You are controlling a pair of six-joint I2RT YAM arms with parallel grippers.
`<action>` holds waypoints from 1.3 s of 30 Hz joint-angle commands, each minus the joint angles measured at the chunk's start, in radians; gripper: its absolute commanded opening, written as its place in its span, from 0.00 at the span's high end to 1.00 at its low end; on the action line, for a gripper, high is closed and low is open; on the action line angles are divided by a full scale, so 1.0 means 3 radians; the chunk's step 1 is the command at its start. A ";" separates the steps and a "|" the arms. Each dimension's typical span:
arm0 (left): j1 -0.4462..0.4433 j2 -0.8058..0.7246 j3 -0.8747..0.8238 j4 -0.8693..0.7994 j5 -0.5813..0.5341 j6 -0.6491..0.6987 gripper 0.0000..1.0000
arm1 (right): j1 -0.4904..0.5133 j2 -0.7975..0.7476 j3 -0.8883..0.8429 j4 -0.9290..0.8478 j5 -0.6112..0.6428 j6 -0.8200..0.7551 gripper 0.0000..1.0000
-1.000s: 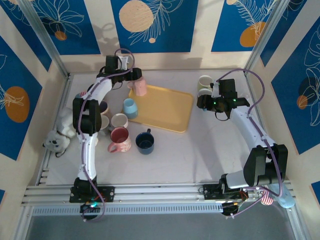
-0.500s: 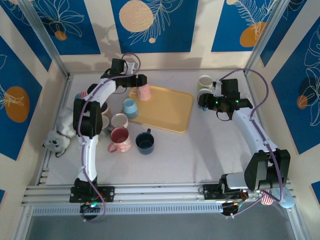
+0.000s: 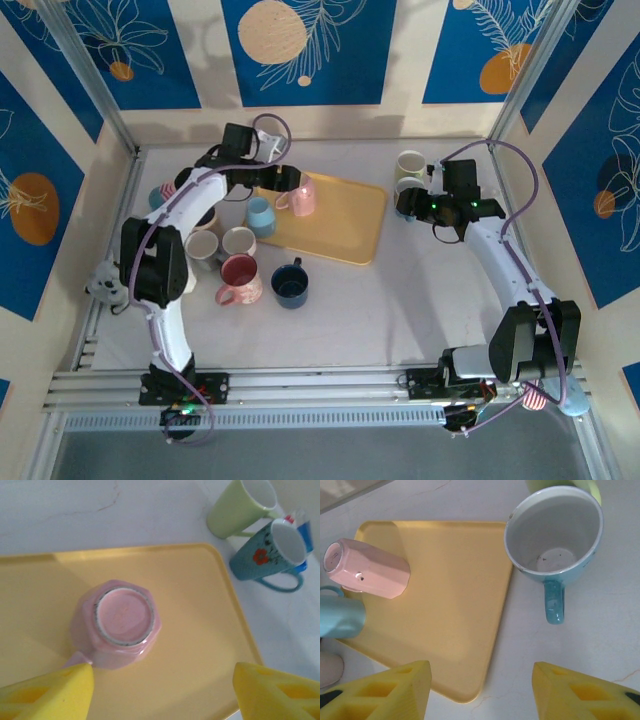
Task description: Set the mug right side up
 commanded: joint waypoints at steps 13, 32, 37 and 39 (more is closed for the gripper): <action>0.0101 0.0401 0.0702 -0.1261 -0.0373 0.2644 0.43 | -0.0016 -0.0080 0.0079 -0.0130 -0.0063 -0.0026 0.44; 0.0000 0.0979 0.1222 -0.1480 -0.0371 0.2767 0.58 | -0.0021 -0.0042 0.0101 -0.0130 -0.0083 -0.0030 0.44; -0.0062 0.1197 0.1470 -0.1649 -0.0522 0.2772 0.60 | -0.0021 -0.0046 0.0138 -0.0144 -0.0097 -0.0011 0.44; -0.0082 0.1247 0.1492 -0.1620 -0.0605 0.2786 0.60 | -0.0023 -0.0048 0.0151 -0.0147 -0.0106 -0.0015 0.44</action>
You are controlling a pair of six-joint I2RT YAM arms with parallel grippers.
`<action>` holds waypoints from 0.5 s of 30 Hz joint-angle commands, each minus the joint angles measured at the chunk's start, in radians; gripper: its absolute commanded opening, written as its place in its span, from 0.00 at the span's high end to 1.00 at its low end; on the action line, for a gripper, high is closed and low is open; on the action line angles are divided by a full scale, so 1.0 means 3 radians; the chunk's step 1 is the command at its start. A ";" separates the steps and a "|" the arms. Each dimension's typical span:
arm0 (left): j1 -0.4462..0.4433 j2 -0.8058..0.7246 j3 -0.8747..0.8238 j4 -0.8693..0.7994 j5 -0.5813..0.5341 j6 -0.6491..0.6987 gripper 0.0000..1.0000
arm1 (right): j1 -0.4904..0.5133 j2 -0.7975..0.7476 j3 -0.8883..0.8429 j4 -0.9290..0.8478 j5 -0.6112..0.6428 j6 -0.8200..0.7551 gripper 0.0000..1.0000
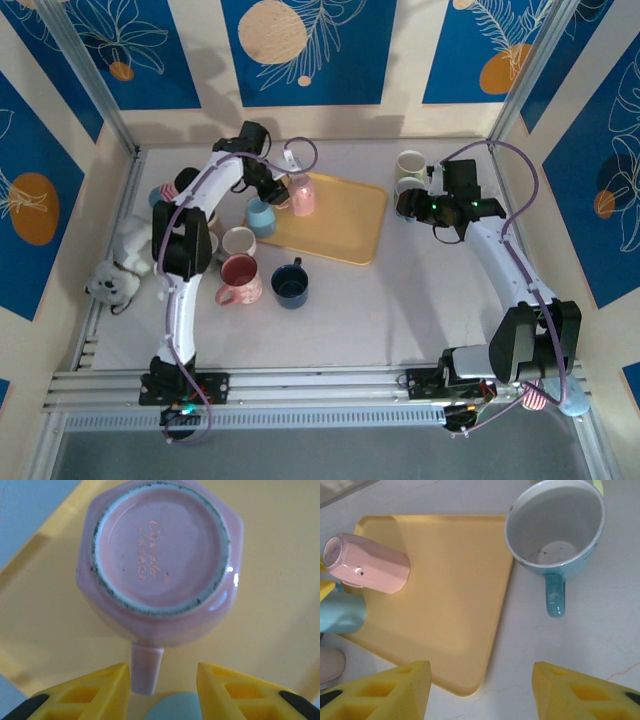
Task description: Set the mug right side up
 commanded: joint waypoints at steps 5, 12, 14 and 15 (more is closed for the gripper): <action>-0.0054 0.0197 0.0142 -0.0112 -0.0082 0.0162 0.62 | -0.0023 -0.0072 0.0132 -0.0101 -0.0088 -0.0027 0.44; -0.0074 0.0211 0.0149 -0.0071 0.0051 0.0195 0.67 | -0.0031 -0.0107 0.0192 -0.0185 -0.0016 -0.0023 0.44; -0.0093 0.0221 0.0150 -0.0056 0.0016 0.0205 0.69 | -0.0031 -0.0105 0.0208 -0.0181 -0.0020 -0.0001 0.44; -0.0097 0.0228 0.0151 -0.0051 0.0013 0.0212 0.70 | -0.0031 -0.0110 0.0213 -0.0176 -0.0026 0.0008 0.44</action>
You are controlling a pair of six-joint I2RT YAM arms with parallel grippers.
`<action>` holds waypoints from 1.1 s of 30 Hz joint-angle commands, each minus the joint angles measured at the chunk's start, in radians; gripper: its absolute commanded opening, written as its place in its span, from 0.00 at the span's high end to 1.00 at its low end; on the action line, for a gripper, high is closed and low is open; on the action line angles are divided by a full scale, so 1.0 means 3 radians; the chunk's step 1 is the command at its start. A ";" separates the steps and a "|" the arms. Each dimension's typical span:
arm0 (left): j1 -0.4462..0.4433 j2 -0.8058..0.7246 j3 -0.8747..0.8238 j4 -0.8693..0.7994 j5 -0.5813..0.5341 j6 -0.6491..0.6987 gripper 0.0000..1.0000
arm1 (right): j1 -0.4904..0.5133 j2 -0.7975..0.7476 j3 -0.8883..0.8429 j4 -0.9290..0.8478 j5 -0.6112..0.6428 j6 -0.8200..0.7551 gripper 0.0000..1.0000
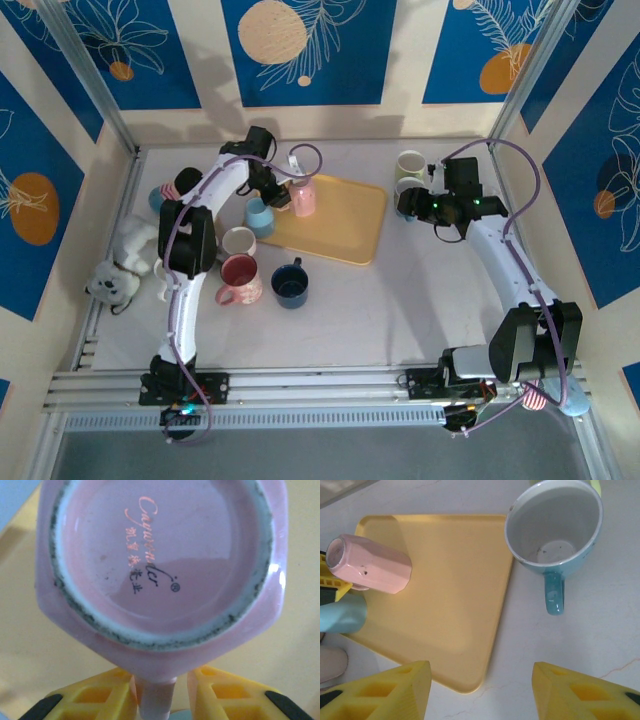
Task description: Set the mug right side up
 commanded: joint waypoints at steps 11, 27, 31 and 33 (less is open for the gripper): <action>-0.0114 0.0098 0.0122 -0.0090 0.0069 0.0141 0.83 | -0.0018 -0.0178 0.0159 -0.0105 0.0030 -0.0009 0.44; -0.0169 -0.0628 -0.0177 0.0540 0.0664 -0.0514 1.00 | -0.0024 -0.0338 0.0042 -0.0070 -0.0038 -0.0001 0.44; -0.0169 -0.0916 -0.0358 0.0739 0.0767 -0.0782 1.00 | -0.0024 -0.0388 0.0007 -0.0028 -0.0166 0.0013 0.44; -0.0169 -0.1076 -0.0477 0.0864 0.0820 -0.0917 1.00 | -0.0025 -0.0422 -0.0010 0.0003 -0.0251 0.0034 0.44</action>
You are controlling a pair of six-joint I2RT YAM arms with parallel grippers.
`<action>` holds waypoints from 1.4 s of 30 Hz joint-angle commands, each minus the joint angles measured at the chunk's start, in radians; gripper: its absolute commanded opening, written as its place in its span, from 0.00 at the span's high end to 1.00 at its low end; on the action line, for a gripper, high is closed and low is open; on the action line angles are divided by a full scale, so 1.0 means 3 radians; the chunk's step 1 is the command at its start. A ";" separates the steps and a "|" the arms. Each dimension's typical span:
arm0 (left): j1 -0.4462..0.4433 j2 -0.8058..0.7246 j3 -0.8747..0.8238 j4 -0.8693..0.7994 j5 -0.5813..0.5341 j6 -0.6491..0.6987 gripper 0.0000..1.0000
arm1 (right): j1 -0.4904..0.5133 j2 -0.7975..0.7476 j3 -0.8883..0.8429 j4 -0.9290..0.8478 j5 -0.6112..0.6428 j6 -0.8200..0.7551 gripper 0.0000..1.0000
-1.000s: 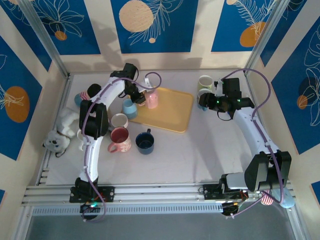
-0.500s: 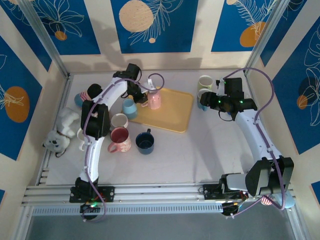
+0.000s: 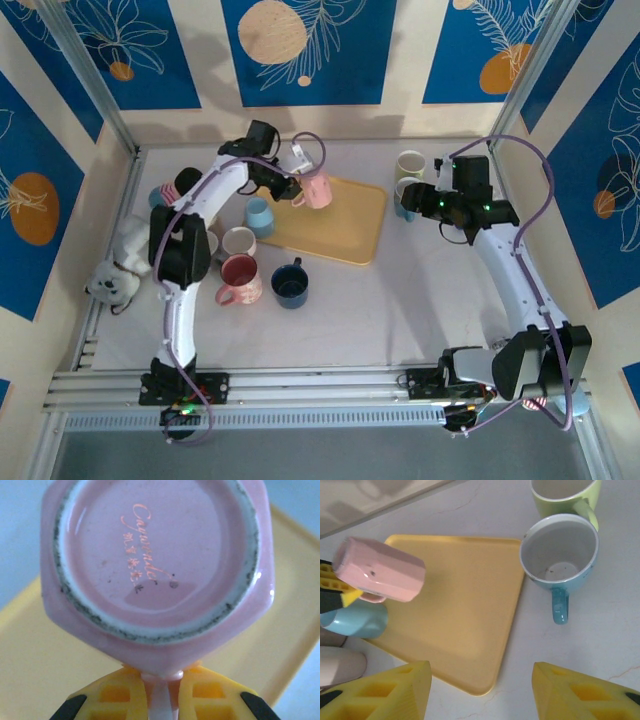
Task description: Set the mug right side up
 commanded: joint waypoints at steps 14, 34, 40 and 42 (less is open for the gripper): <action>0.0002 -0.1415 -0.0657 0.1502 0.0690 -0.2032 1.00 | -0.0026 -0.0197 -0.0336 0.1247 -0.2110 0.0727 0.45; -0.0063 -0.2101 -0.1564 0.3357 0.0931 -0.3998 1.00 | 0.0571 0.0307 -0.0644 0.3954 -0.2298 0.2758 0.45; -0.0109 -0.2194 -0.1583 0.3296 0.0900 -0.4016 1.00 | 0.0845 0.0628 -0.0503 0.4496 -0.2024 0.3302 0.45; -0.0121 -0.2218 -0.1588 0.3283 0.0889 -0.4013 1.00 | 0.0916 0.0703 -0.0476 0.4689 -0.1916 0.3407 0.45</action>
